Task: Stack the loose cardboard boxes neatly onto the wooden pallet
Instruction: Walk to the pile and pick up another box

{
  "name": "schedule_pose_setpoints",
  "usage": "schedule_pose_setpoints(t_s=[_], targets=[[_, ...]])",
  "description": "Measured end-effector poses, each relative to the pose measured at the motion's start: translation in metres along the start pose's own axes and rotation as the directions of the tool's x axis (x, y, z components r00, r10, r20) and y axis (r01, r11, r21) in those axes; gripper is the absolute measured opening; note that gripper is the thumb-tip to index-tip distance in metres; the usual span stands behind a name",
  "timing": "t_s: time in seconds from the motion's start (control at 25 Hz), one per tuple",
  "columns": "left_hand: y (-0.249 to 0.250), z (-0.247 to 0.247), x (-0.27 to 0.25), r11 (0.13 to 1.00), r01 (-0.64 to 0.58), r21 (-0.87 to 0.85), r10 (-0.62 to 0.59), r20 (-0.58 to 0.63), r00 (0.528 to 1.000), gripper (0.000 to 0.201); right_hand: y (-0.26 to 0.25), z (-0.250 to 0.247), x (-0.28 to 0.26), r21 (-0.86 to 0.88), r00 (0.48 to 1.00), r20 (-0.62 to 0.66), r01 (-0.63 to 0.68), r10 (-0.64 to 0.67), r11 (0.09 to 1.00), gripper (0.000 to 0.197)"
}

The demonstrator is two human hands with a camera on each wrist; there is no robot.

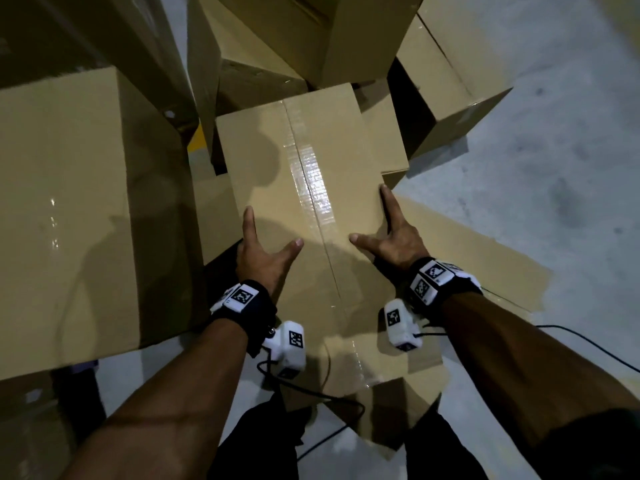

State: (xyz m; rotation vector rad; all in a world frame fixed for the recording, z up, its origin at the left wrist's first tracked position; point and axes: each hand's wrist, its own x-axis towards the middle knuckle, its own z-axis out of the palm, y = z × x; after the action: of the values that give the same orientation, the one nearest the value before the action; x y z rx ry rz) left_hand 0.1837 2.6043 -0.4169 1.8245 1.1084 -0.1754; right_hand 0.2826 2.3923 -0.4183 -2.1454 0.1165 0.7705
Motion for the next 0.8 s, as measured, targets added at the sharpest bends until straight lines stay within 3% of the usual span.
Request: schedule_pose_setpoints(t_s=[0.28, 0.8], targets=[[0.028, 0.010, -0.061, 0.994, -0.065, 0.084, 0.065, -0.001, 0.998, 0.103, 0.020, -0.043, -0.048, 0.075, 1.000, -0.016, -0.013, 0.015, 0.997, 0.106], [0.159, 0.056, -0.296, 0.934, -0.328, 0.139, 0.316, 0.100, 0.944, 0.105, 0.058, -0.247, -0.252, 0.294, 0.962, -0.272, 0.115, -0.032, 0.949, 0.102]])
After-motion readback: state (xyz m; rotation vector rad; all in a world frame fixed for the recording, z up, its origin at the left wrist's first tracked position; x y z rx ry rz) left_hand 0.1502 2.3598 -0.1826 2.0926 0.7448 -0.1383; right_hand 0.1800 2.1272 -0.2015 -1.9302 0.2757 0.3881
